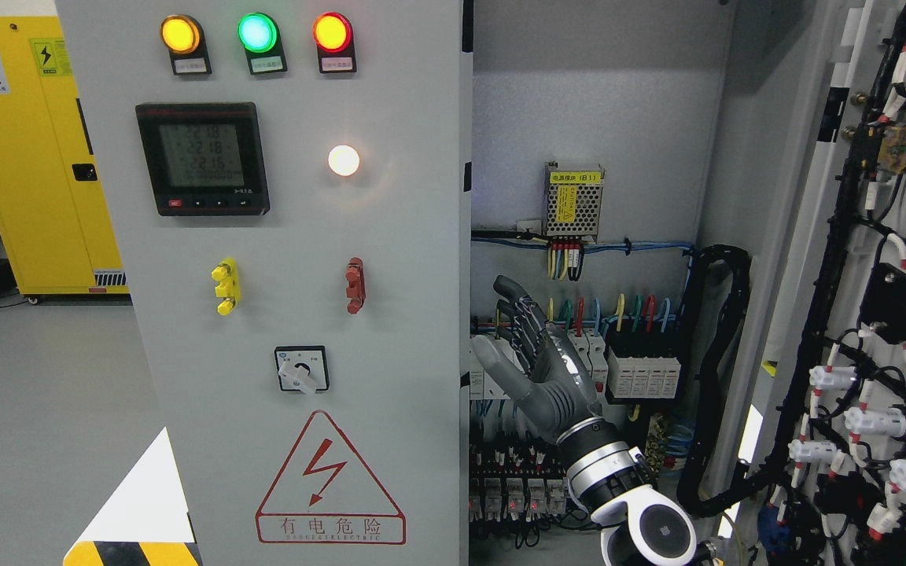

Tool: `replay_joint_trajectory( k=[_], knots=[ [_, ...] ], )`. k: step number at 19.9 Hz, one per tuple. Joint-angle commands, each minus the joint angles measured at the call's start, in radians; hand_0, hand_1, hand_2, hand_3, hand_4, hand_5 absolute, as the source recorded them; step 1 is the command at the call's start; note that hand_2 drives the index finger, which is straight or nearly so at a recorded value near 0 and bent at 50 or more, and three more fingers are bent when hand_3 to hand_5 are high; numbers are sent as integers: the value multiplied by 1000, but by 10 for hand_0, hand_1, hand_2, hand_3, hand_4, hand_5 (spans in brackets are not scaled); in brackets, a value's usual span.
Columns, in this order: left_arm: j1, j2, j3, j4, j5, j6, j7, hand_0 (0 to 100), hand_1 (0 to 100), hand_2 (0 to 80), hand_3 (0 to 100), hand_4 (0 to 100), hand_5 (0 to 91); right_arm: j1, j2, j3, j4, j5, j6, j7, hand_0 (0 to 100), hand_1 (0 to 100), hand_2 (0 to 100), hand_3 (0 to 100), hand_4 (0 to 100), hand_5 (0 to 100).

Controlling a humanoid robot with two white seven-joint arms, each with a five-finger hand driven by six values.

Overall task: Open door with both hands
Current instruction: 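Raise the right hand into the gap behind the indicator-light door edge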

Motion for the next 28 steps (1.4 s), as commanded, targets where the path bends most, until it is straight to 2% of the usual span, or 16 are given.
replay_joint_trajectory(
  k=[1, 4, 7, 10, 13, 15, 19, 28],
  knots=[
    [8, 8, 0, 5, 0, -7, 1, 120, 556, 0, 0, 0, 0, -24, 2, -26, 44, -16, 17, 12, 0, 500, 40, 0, 0, 0],
    [8, 8, 0, 5, 0, -6, 1, 120, 556, 0, 0, 0, 0, -33, 1, -24, 47, -119, 34, 12, 0, 500, 40, 0, 0, 0],
    [8, 8, 0, 3, 0, -6, 1, 120, 556, 0, 0, 0, 0, -38, -1, -24, 46, -144, 89, 16, 0, 500, 40, 0, 0, 0],
    [8, -2, 0, 5, 0, -7, 1, 120, 556, 0, 0, 0, 0, -48, -1, -33, 53, -142, 94, 102, 0, 500, 40, 0, 0, 0],
    [6, -2, 0, 3, 0, -7, 1, 120, 556, 0, 0, 0, 0, -50, -1, -84, 87, -145, 94, 108, 0, 500, 40, 0, 0, 0],
    [8, -2, 0, 3, 0, -7, 1, 120, 556, 0, 0, 0, 0, -50, -1, -89, 92, -152, 94, 121, 0, 500, 40, 0, 0, 0],
    [6, -11, 0, 3, 0, -7, -1, 120, 556, 0, 0, 0, 0, -62, -1, -90, 106, -165, 95, 196, 0, 500, 40, 0, 0, 0],
    [6, -14, 0, 3, 0, -7, 1, 120, 556, 0, 0, 0, 0, -90, 1, -90, 159, -165, 98, 200, 0, 500, 40, 0, 0, 0]
  ],
)
